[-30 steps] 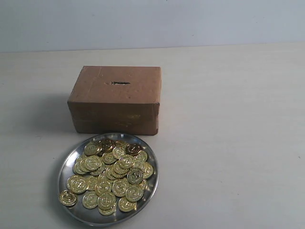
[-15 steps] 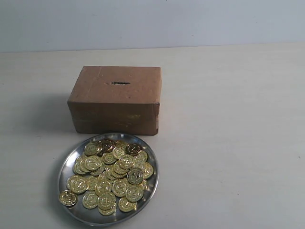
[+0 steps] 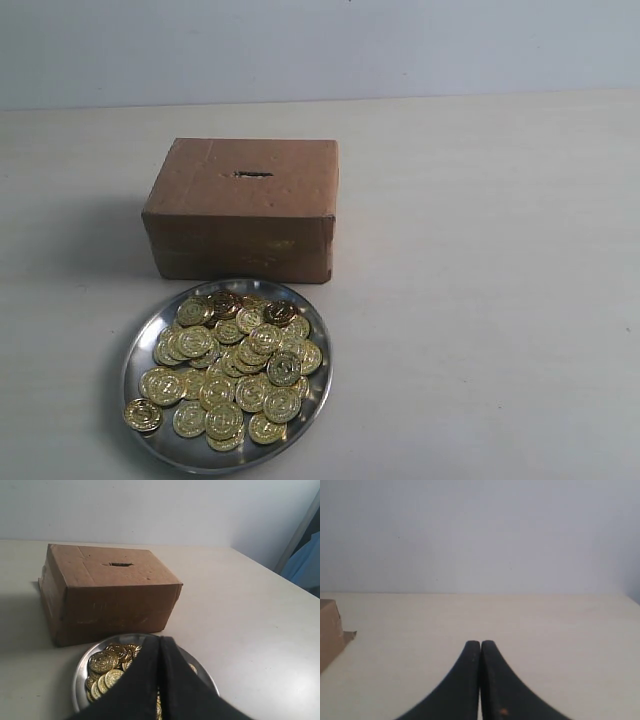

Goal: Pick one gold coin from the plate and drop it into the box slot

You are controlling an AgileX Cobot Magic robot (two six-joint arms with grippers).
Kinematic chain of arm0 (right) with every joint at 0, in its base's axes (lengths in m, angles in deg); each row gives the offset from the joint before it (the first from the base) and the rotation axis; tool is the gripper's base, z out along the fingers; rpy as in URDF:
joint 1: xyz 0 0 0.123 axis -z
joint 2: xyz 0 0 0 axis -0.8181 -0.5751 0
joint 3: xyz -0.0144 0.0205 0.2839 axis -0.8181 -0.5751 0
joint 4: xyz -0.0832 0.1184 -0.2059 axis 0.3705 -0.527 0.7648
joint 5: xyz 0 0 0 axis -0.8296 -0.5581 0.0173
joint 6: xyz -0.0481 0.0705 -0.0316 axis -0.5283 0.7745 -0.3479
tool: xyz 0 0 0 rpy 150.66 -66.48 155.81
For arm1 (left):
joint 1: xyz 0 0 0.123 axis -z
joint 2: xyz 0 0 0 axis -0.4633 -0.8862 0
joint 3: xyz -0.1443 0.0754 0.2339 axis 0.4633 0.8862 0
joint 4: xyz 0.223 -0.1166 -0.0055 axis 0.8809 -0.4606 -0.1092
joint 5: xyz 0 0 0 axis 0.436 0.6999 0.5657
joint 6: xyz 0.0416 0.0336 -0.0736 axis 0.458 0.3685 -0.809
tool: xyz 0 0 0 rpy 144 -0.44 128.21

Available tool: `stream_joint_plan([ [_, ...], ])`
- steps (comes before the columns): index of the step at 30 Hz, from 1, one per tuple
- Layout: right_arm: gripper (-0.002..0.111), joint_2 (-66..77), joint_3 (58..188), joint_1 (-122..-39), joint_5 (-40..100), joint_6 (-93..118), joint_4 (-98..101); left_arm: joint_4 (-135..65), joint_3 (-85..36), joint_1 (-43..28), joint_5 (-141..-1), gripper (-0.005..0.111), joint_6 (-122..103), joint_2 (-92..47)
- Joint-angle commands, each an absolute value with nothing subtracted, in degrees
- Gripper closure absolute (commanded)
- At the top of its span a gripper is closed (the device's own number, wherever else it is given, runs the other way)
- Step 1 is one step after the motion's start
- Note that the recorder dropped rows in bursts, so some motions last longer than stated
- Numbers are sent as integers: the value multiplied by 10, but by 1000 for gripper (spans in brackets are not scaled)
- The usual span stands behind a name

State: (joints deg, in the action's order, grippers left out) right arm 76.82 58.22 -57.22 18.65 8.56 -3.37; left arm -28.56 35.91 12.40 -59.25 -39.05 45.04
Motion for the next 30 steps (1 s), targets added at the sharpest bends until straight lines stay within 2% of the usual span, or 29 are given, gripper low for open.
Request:
stream_joint_plan([
  [1,108,772,579,-569,137,152,30,-283,361,123,-593,107,-388,453],
  [30,108,772,579,-569,137,148,30,-283,361,123,-593,107,-388,453],
])
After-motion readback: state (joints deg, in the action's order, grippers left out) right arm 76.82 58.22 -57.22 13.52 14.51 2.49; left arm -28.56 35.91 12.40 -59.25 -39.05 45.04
